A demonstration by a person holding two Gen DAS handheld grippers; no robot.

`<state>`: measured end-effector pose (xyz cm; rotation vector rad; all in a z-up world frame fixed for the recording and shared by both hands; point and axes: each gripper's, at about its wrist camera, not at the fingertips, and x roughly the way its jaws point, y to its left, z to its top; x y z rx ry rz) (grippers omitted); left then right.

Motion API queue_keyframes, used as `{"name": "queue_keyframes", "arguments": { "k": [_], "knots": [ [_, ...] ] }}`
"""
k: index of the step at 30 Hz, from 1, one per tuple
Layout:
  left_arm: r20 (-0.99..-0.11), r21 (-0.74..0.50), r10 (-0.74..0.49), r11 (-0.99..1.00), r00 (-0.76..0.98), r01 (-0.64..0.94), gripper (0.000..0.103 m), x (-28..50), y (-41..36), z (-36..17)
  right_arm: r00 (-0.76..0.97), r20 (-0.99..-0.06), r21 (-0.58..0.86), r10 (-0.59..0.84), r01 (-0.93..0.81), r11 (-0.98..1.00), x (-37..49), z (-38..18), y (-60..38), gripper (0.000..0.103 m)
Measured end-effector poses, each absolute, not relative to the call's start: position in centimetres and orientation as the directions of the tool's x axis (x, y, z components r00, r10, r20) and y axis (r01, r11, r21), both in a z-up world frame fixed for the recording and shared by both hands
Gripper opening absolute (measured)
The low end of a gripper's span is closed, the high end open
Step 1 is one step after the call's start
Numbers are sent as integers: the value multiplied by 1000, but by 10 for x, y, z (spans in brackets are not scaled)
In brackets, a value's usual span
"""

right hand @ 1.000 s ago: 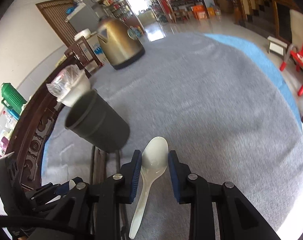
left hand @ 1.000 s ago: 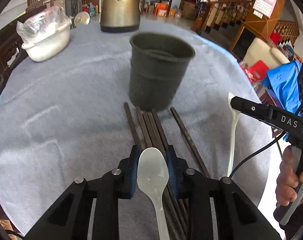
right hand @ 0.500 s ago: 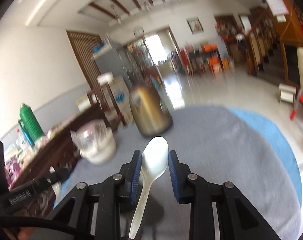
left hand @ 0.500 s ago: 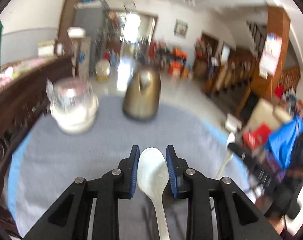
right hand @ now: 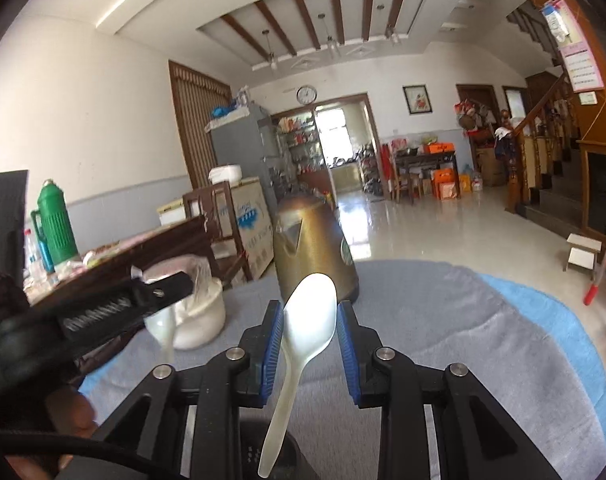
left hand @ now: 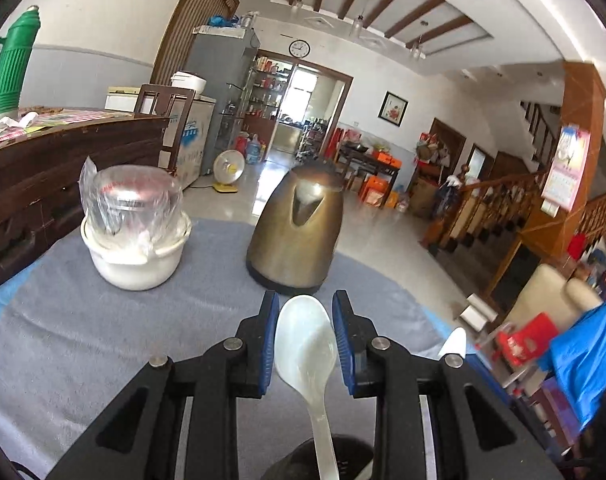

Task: Organize utensils
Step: 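Lift both spoons and drop them into the gray cup with both tools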

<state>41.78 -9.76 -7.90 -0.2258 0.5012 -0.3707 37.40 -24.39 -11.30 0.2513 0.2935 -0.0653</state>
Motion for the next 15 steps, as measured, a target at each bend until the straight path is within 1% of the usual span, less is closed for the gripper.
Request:
{"name": "queue_keyframes", "arguments": {
  "k": [6, 9, 12, 14, 15],
  "knots": [
    [-471, -286, -393, 915, 790, 284, 29, 406, -96, -97, 936, -351, 213, 19, 60, 975, 371, -133, -239, 31],
    [-487, -286, -403, 912, 775, 295, 30, 396, -92, -98, 925, -376, 251, 47, 53, 966, 365, -134, -241, 31],
    [-499, -248, -394, 918, 772, 308, 48, 378, -87, -94, 921, -385, 266, 49, 60, 962, 356, -135, -245, 31],
    [-489, -221, -381, 924, 785, 311, 49, 362, -77, -91, 922, -383, 279, 46, 68, 958, 341, -132, -249, 31],
    [-487, -212, -375, 927, 789, 309, 53, 355, -72, -89, 925, -378, 283, 43, 71, 957, 332, -131, -250, 31]
  ]
}}
